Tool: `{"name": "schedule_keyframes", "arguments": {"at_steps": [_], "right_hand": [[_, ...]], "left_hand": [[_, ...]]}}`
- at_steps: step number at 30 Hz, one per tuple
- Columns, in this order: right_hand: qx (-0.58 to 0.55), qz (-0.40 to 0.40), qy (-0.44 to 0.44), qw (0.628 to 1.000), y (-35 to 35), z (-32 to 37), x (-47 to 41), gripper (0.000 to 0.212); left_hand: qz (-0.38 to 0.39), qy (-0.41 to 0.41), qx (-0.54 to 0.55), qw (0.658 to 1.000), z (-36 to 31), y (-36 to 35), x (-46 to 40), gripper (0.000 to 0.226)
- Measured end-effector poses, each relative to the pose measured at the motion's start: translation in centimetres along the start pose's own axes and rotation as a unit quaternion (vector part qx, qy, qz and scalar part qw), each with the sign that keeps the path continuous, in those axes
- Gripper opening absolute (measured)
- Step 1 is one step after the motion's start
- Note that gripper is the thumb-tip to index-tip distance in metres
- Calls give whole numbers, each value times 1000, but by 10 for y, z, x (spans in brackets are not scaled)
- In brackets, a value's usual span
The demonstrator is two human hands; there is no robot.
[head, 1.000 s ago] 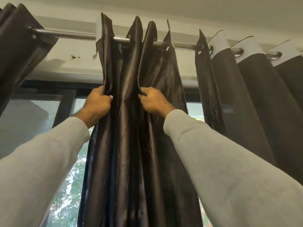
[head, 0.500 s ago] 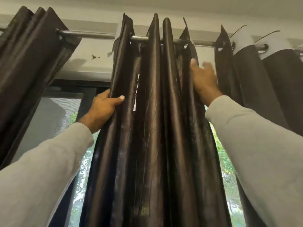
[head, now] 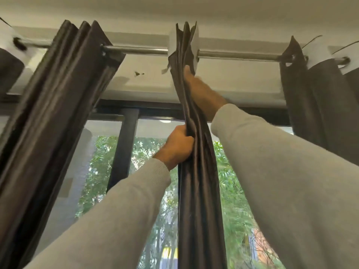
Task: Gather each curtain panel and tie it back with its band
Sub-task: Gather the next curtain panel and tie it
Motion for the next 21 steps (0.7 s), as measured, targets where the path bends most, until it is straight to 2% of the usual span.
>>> {"name": "schedule_keyframes", "arguments": {"at_steps": [4, 9, 12, 15, 16, 19, 21], "right_hand": [[42, 14, 9, 999, 8, -24, 4, 67], [48, -26, 5, 999, -25, -88, 29, 78], [15, -36, -13, 999, -45, -123, 63, 76], [-18, -1, -51, 999, -61, -149, 108, 67], [-35, 22, -68, 997, -65, -158, 125, 71], [-146, 71, -113, 980, -67, -181, 171, 92], [-158, 83, -145, 973, -73, -203, 201, 78]], "left_hand": [[63, 22, -15, 998, 24, -7, 25, 32], [100, 10, -98, 990, 51, -33, 85, 24], [119, 20, -99, 988, 74, -47, 144, 16], [150, 55, -17, 987, 97, -66, 213, 11], [153, 80, 30, 985, 101, -70, 238, 14], [151, 182, 193, 952, 103, -73, 305, 42], [136, 244, 219, 935, 100, -66, 340, 62]]}}
Point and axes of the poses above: each hand's wrist, its own x-axis away from the middle knuckle, its own y-axis out of the back of the hand, z = x × y, the point moved 7 cm from there along -x, towards the middle knuckle, and after that the axes turned 10 degrees about -y, right-handed, at the moved point
